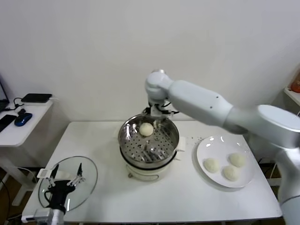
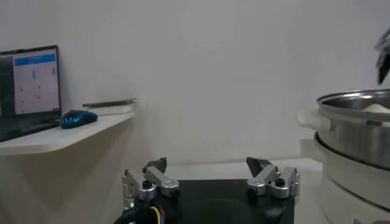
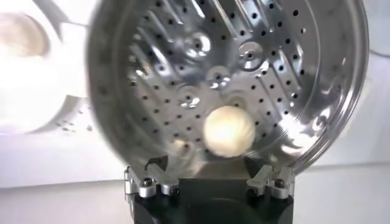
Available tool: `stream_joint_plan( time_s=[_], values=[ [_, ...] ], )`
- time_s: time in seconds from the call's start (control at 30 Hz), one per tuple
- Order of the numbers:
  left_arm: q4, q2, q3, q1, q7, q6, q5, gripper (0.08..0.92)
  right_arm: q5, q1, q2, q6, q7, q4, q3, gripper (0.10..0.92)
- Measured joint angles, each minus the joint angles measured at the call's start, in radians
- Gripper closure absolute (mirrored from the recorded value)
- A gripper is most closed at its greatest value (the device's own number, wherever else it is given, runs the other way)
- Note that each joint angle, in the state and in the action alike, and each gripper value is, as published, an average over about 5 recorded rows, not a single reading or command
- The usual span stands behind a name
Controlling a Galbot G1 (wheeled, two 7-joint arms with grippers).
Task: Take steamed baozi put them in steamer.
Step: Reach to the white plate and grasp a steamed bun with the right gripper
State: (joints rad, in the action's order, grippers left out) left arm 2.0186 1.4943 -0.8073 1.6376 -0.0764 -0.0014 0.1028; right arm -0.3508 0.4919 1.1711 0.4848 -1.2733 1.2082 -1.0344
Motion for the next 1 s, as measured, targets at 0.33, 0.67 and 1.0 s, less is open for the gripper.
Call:
stream_joint_plan(
  time_s=[0.33, 0.67, 1.0],
  values=[
    [0.013, 0.002, 0.017, 0.010, 0.001, 0.004, -0.008, 0.177, 0.318, 0.032, -0.283, -0.229, 0.016, 0.035, -0.081, 0.203],
    [0.032, 0.006, 0.026, 0.014, -0.015, -0.001, -0.030, 0.177, 0.455, -0.056, -0.479, -0.383, 0.038, 0.032, -0.087, 0.203],
    [0.028, 0.011, 0.028, 0.013, -0.021, -0.012, -0.042, 0.177, 0.465, -0.217, -0.539, -0.460, 0.048, 0.008, -0.025, 0.203]
  ],
)
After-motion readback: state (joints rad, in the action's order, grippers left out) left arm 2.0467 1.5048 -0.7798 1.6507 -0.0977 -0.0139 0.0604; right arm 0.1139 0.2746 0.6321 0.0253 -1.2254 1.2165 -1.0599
